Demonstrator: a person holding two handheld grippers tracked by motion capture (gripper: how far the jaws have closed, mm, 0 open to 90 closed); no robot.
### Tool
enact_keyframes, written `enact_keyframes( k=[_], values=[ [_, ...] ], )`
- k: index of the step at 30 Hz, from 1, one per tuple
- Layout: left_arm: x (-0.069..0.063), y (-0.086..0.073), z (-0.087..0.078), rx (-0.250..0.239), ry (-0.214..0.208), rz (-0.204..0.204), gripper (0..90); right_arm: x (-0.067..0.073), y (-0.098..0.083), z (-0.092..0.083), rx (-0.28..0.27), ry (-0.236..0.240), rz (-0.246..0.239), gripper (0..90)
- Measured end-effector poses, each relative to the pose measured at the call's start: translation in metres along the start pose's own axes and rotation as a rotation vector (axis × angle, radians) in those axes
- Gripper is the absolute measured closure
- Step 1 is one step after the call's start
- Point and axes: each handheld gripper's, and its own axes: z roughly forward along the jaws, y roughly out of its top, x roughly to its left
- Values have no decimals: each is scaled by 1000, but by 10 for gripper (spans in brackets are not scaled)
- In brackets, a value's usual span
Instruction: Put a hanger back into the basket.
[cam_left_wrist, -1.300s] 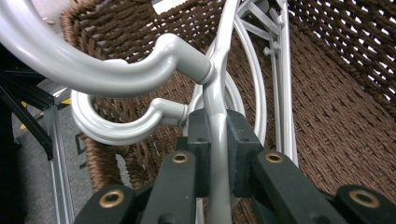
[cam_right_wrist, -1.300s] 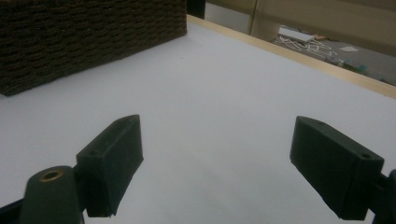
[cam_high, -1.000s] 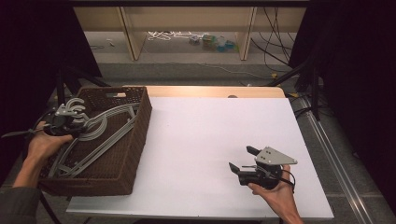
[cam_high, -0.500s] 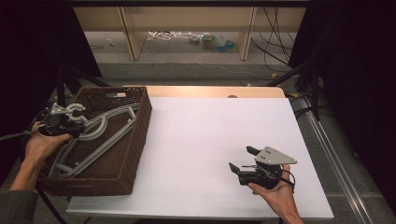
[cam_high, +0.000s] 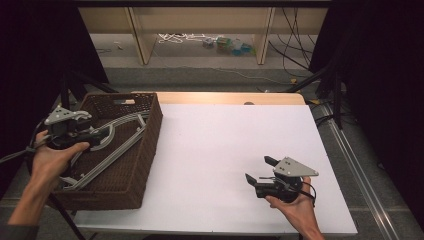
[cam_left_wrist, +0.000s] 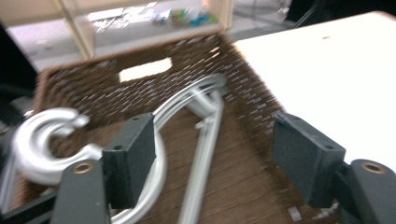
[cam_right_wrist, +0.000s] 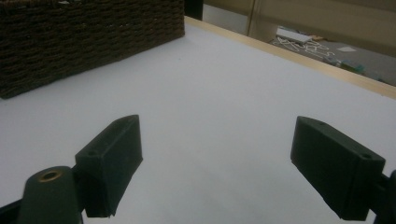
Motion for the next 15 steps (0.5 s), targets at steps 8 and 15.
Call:
enact_keyframes(
  k=[8,15],
  values=[
    [-44,5,-2,-74,-108,32,204,0,-1,2,-16,2,6,175],
    [-65,3,1,-111,-154,36,195,-2,-3,3,-14,-3,13,176]
  ],
)
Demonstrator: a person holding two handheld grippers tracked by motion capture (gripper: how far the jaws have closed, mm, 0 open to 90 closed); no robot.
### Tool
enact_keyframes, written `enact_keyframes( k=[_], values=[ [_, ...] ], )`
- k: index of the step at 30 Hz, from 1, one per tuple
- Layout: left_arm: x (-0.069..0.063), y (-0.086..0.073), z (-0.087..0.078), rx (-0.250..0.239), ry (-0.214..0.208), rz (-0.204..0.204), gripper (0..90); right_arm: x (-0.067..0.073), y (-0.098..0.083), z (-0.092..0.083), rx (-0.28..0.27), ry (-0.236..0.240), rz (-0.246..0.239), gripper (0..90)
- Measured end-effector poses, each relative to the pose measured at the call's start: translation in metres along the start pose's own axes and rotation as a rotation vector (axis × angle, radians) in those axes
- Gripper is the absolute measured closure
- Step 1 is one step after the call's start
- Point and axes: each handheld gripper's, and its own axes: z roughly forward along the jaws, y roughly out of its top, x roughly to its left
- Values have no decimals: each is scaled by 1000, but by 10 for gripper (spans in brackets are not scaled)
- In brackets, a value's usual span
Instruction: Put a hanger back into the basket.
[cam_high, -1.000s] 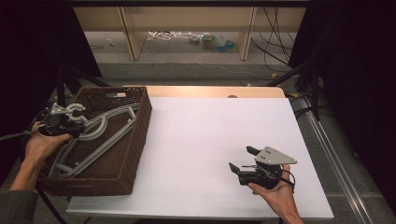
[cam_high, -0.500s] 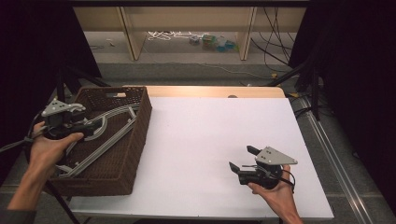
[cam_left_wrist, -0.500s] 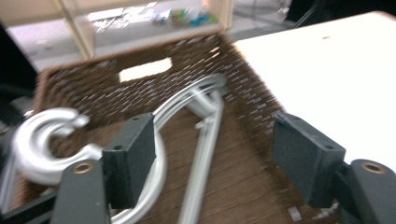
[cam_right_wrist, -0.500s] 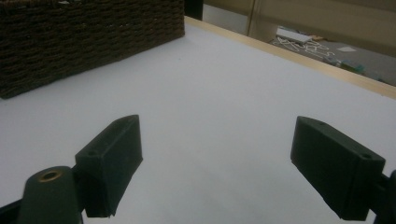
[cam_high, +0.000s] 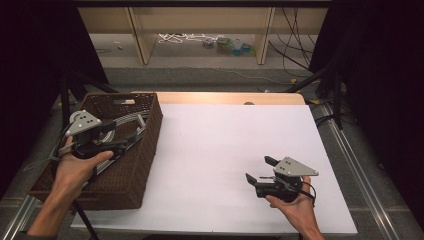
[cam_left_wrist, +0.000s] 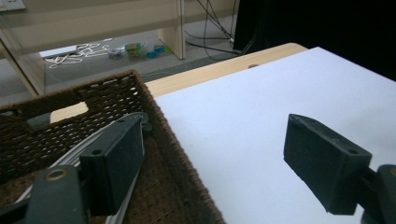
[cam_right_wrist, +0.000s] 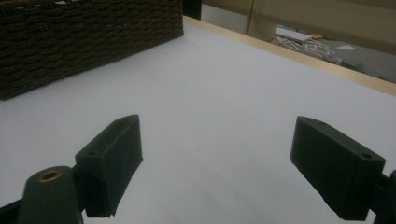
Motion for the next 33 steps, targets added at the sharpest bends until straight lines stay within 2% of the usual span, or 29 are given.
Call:
enact_keyframes(
  k=[1,4,7,9,10,11,13,17,19,21,23,24,28,33],
  values=[
    [-3,-1,1,-10,-7,-12,194,0,0,0,0,0,1,176],
    [-11,-3,2,-22,-28,-3,194,0,0,1,0,3,5,176],
    [-19,-4,3,-38,-45,-14,194,1,0,1,1,14,2,176],
    [-24,-4,4,-45,-57,-6,193,2,0,1,15,28,18,176],
    [-27,-5,4,-49,-62,-2,194,1,0,2,0,19,3,176],
    [-30,-6,5,-51,-65,-2,193,2,0,1,9,32,18,176],
    [-37,-7,7,-44,-81,3,192,1,0,2,2,24,4,176],
    [-49,-11,12,-48,-109,20,192,2,0,3,-4,23,6,176],
    [-54,-13,14,-46,-120,25,192,3,1,3,15,33,13,176],
    [-57,-14,16,-48,-125,25,192,2,1,3,2,31,1,176],
    [-62,-16,18,-65,-136,29,191,3,1,3,15,33,15,176],
    [-63,-17,18,-68,-135,36,190,2,1,3,-1,32,4,176],
    [-66,-25,21,-89,-146,27,188,3,1,2,5,28,16,176],
    [-69,-35,28,-82,-153,37,180,5,1,2,-13,31,18,175]
  ],
)
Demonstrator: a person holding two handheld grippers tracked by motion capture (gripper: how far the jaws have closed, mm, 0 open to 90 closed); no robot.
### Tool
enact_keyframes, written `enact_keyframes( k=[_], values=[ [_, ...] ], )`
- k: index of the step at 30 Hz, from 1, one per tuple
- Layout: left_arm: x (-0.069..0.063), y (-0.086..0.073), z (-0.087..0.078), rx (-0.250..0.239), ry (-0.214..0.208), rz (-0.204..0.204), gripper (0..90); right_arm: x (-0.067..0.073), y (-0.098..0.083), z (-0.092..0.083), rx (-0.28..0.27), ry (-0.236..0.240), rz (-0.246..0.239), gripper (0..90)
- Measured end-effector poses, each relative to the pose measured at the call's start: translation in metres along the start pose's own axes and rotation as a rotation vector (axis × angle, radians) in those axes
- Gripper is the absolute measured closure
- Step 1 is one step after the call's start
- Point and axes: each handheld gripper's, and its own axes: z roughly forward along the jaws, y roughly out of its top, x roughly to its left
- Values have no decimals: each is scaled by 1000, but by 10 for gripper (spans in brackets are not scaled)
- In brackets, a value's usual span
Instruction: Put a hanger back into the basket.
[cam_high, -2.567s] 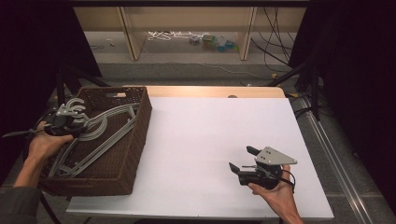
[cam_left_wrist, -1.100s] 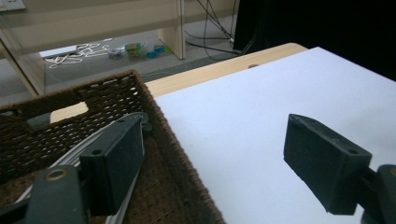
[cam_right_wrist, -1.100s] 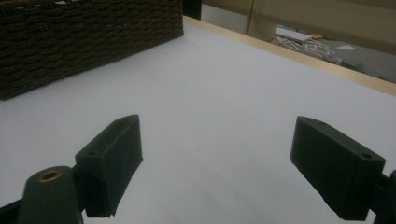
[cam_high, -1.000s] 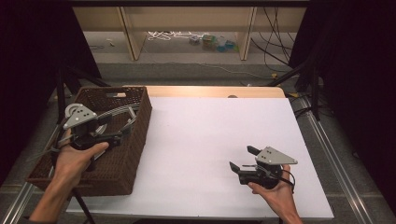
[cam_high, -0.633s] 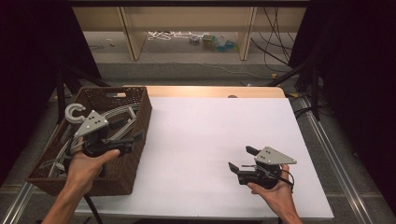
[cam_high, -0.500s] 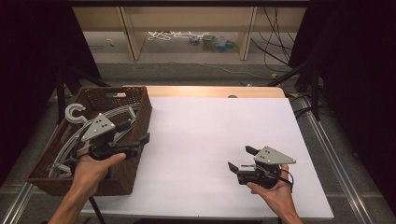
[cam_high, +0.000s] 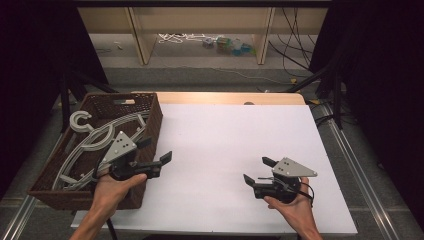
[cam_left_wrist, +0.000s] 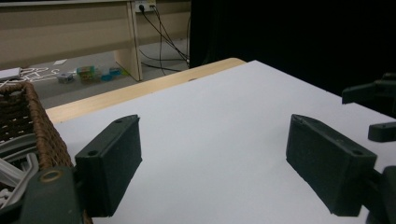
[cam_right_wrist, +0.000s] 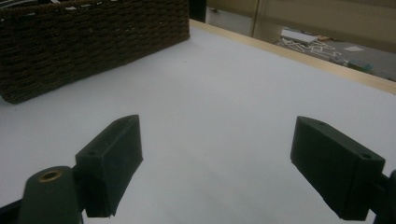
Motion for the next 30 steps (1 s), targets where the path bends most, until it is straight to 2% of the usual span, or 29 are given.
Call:
enact_keyframes(
  k=[4,5,8,9,10,11,12,15,16,21,23,24,25,26,27,28,30],
  values=[
    [-4,-10,3,-19,-13,15,176,2,0,-2,2,3,2,173],
    [-5,-13,3,-27,-19,12,176,2,-1,-1,-19,4,-9,171],
    [-8,-22,4,-55,-19,11,170,5,-2,-6,-4,5,11,165],
    [-9,-26,5,-64,-18,10,168,5,-3,-6,-27,3,-1,164],
    [-10,-29,5,-57,-13,22,167,6,-3,-8,-25,4,13,164],
    [-10,-32,5,-55,-17,34,164,6,-4,-9,-34,-6,1,163],
    [-12,-36,6,-55,-22,36,161,8,-4,-10,-31,0,22,163],
    [-15,-47,8,-52,-40,39,161,9,-7,-13,-53,2,27,163],
    [-17,-49,9,-55,-43,45,161,9,-7,-14,-43,-4,26,163],
    [-23,-66,10,-43,-38,75,161,12,-11,-17,-44,9,35,163],
    [-23,-72,11,-21,-54,57,161,12,-12,-18,-46,4,38,163],
    [-23,-73,10,-7,-46,56,161,13,-13,-18,-44,4,36,163],
    [-23,-75,11,-13,-43,69,161,13,-14,-19,-41,10,40,163],
    [-22,-75,10,1,-30,80,161,14,-16,-20,-32,5,41,163],
    [-21,-76,10,3,-31,74,161,15,-18,-19,-38,14,47,163],
    [-21,-76,10,2,-32,61,161,15,-20,-20,-13,19,52,163],
    [-20,-76,10,1,-30,62,161,17,-21,-21,-1,28,58,163]
  ],
)
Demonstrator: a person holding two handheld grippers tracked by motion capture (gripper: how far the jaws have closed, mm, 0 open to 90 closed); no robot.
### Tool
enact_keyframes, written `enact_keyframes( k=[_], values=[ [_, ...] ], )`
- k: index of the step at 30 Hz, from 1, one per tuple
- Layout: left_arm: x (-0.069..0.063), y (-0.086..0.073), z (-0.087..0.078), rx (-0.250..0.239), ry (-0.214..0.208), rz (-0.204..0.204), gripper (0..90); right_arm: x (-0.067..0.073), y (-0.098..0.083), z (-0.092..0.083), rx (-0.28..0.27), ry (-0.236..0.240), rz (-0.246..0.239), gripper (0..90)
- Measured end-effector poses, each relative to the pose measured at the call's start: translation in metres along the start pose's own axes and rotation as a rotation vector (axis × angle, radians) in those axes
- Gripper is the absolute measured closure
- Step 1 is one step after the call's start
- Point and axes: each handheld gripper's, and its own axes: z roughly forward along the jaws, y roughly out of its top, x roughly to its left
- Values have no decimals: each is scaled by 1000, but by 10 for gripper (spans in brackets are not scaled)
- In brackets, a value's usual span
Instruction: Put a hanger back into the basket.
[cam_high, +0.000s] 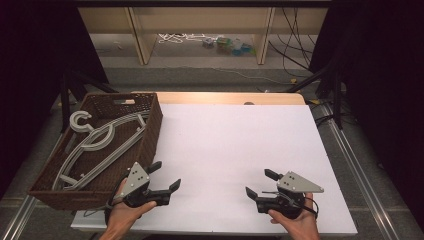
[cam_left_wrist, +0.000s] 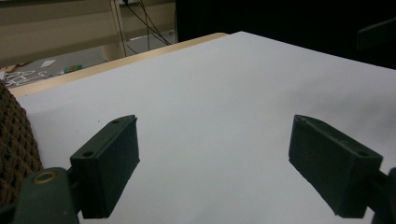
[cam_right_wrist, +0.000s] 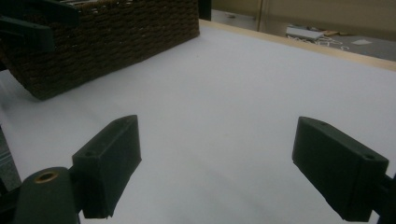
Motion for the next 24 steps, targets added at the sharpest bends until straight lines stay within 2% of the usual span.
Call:
enact_keyframes(
  k=[1,24],
  values=[
    [0,0,0,-1,1,-2,161,1,-1,2,-13,8,-4,163],
    [-1,-1,1,-4,-16,-3,161,0,1,2,-13,-3,-14,163]
  ],
)
